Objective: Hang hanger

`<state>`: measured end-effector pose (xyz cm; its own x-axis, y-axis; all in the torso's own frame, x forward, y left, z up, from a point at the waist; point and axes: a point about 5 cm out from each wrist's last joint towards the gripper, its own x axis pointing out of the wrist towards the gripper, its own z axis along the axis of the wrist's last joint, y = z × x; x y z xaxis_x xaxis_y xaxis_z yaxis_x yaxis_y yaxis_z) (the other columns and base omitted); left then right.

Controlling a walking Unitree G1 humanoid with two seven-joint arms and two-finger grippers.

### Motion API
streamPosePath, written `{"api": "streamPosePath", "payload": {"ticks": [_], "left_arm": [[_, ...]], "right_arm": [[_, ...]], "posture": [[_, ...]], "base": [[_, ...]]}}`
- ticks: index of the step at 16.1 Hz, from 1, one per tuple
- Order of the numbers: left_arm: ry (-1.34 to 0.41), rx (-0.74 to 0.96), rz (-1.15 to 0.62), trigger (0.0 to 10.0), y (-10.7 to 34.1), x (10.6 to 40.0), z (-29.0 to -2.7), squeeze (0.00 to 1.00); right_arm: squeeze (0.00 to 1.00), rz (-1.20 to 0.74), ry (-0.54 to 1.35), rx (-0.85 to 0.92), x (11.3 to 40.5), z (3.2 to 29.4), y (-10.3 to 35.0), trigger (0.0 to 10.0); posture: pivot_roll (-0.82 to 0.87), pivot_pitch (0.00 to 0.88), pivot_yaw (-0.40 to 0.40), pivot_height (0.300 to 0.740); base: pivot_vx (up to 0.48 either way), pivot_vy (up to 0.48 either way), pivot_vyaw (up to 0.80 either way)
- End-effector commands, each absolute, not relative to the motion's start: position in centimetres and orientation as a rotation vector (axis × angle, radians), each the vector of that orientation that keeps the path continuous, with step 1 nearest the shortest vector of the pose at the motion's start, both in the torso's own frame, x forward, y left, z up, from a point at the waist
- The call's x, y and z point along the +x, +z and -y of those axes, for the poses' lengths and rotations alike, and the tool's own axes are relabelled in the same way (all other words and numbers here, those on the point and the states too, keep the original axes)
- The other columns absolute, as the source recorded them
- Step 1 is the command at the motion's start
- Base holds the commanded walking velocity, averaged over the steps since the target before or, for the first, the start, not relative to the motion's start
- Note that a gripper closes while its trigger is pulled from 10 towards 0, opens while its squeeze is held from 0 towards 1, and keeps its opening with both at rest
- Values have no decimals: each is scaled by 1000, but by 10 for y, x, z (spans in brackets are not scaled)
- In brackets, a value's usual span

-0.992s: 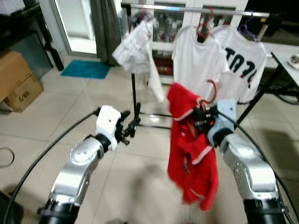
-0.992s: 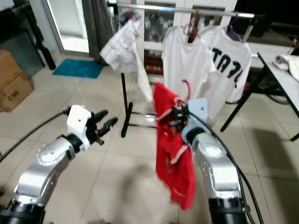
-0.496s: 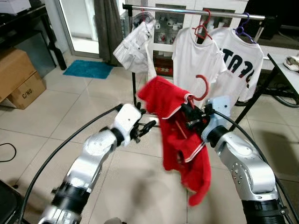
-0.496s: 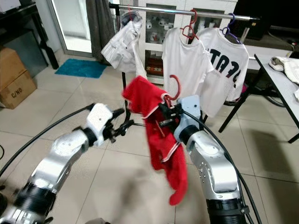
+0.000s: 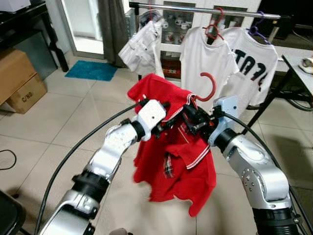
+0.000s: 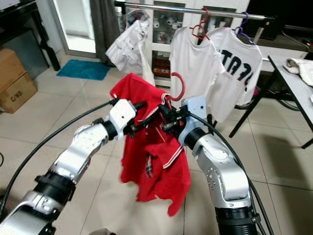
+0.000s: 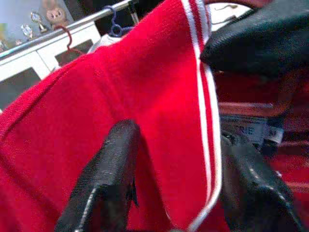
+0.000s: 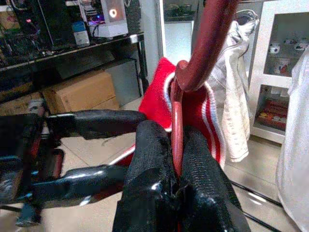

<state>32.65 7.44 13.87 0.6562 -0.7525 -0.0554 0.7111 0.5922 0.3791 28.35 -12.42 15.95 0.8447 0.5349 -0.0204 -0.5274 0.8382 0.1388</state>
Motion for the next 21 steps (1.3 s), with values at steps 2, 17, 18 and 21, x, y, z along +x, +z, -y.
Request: {"api": "streamPosePath", "payload": {"ticks": [2, 17, 18, 21], "left_arm": [[-844, 388, 143, 0, 142, 332, -73, 0], [-748, 340, 221, 0, 144, 331, -82, 0], [-747, 341, 221, 0, 144, 330, -83, 0], [-624, 244, 263, 0, 157, 330, -114, 0]], "right_arm": [[0, 17, 635, 130, 279, 115, 178, 0], [0, -8, 625, 133, 272, 120, 174, 0], [0, -14, 608, 130, 273, 122, 172, 0], [0, -81, 519, 57, 279, 136, 162, 0]], "posture": [[-45, 0, 7, 740], [-53, 0, 3, 740], [-53, 0, 2, 740], [-44, 0, 0, 740]], "base": [[0, 0, 0], [0, 0, 0], [0, 0, 0], [0, 0, 0]]}}
